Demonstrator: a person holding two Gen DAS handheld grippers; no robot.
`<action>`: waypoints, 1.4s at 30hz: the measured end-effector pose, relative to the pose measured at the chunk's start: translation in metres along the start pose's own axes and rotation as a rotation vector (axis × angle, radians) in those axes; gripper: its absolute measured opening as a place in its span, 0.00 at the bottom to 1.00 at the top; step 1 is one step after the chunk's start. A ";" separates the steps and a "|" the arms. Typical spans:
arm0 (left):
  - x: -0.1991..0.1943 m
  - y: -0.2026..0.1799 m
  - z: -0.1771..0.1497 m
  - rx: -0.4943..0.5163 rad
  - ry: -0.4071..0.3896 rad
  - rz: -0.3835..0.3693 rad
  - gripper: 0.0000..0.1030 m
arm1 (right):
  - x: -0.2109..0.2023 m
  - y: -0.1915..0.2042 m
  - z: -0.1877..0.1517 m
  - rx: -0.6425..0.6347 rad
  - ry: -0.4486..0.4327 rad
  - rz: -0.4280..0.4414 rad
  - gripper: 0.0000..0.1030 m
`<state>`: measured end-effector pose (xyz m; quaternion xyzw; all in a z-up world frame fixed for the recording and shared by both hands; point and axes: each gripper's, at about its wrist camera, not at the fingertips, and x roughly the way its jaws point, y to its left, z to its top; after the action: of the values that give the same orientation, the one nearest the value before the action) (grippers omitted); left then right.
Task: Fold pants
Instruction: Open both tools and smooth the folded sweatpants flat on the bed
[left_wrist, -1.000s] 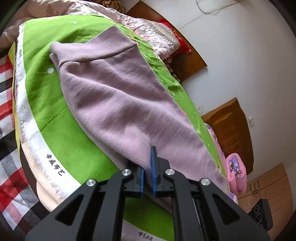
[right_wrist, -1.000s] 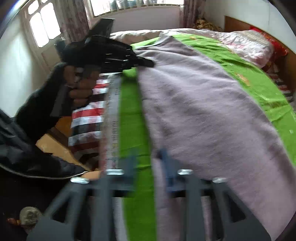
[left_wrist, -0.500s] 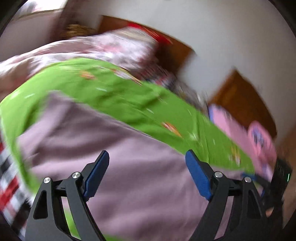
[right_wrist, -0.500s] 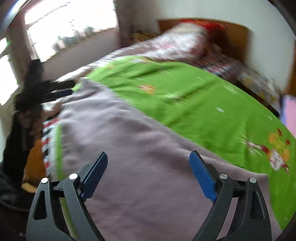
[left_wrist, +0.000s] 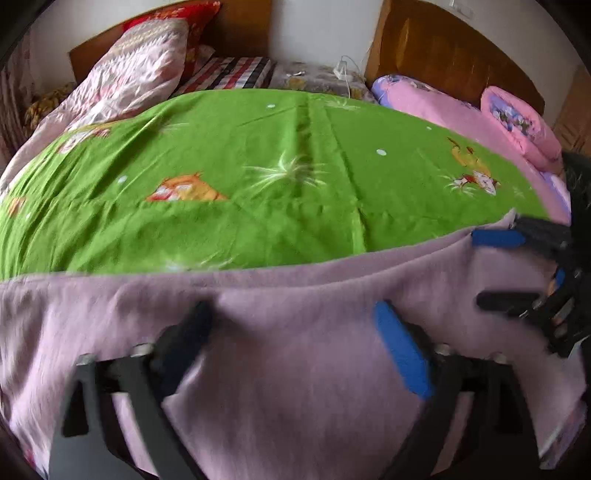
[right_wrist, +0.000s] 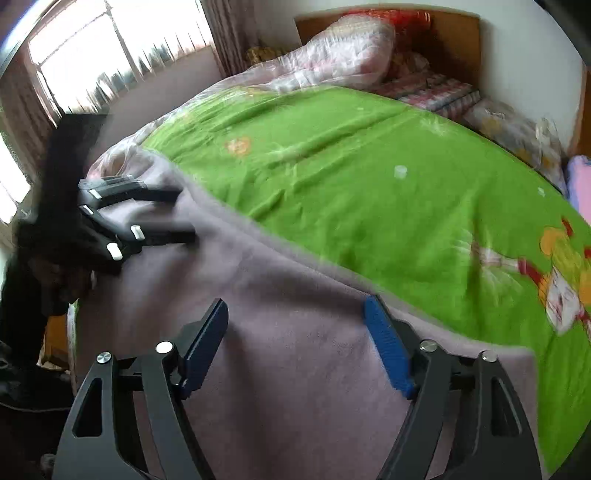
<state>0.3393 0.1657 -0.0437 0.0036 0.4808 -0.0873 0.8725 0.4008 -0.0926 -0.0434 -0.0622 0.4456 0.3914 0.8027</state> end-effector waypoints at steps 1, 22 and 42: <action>0.001 -0.004 0.001 0.003 0.002 0.029 0.94 | -0.004 -0.002 0.002 0.030 -0.001 -0.017 0.70; -0.046 -0.128 0.024 0.158 -0.142 -0.134 0.98 | -0.148 -0.011 -0.075 0.129 -0.144 -0.262 0.85; 0.019 -0.305 0.009 0.573 -0.067 -0.203 0.98 | -0.286 -0.062 -0.266 0.535 -0.269 -0.585 0.86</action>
<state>0.3088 -0.1383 -0.0312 0.1989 0.4056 -0.3061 0.8380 0.1810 -0.4183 0.0009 0.0760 0.3864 0.0220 0.9189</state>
